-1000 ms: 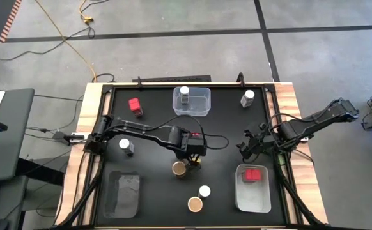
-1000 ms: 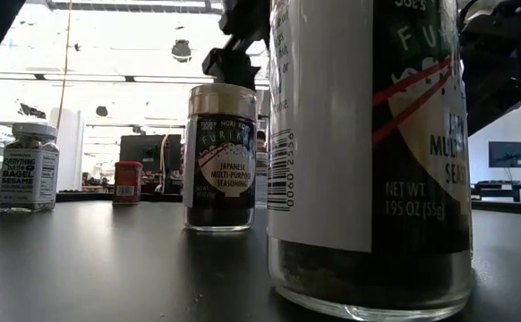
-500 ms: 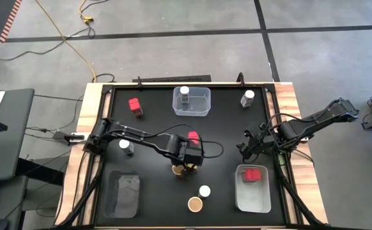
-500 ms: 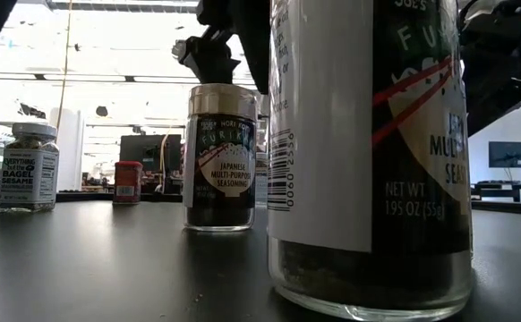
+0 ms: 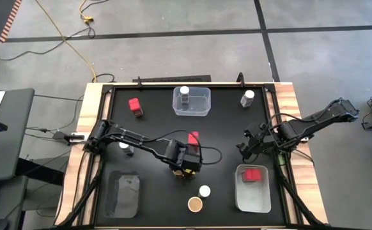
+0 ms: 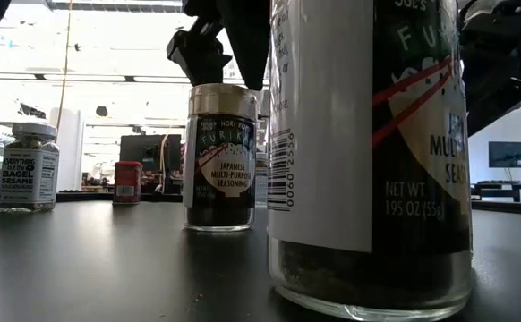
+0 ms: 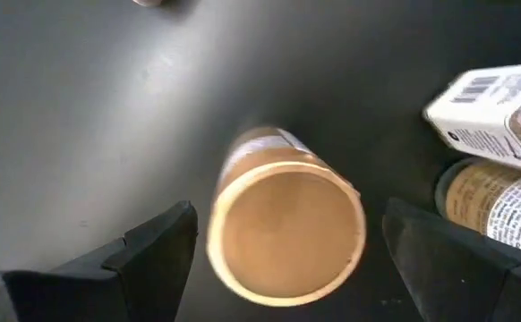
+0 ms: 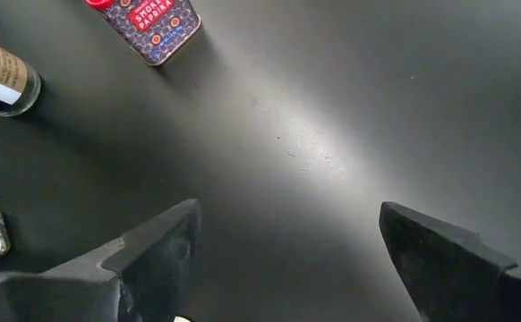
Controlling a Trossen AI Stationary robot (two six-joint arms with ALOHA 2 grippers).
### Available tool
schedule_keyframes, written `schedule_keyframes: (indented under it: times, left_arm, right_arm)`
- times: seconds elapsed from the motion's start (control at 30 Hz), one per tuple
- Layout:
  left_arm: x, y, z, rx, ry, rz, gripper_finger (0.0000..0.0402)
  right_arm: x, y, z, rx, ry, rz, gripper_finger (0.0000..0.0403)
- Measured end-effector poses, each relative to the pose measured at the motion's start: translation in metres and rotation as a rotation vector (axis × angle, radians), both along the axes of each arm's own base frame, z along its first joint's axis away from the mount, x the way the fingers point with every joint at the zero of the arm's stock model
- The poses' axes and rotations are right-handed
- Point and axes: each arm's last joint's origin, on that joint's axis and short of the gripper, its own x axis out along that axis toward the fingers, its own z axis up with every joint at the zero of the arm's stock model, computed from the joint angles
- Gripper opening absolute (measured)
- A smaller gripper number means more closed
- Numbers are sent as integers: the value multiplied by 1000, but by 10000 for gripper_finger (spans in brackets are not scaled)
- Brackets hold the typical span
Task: Sort spices by type
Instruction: Put the top brown spice bottle into the black bin
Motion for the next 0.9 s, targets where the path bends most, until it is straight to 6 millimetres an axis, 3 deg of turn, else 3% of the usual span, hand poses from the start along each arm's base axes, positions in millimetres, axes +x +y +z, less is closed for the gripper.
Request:
schedule_keyframes:
  times: [0.23,0.57,0.9]
  left_arm:
    - [-3,-2,-19,-2,41,-4,341]
    - [-1,-3,-22,-20,21,-22,336]
    - [0,-3,-22,-24,11,-26,276]
  right_arm:
    - [0,0,0,1,-1,-2,372]
    - [0,0,0,1,-2,-2,372]
    - [0,0,0,0,-3,-2,372]
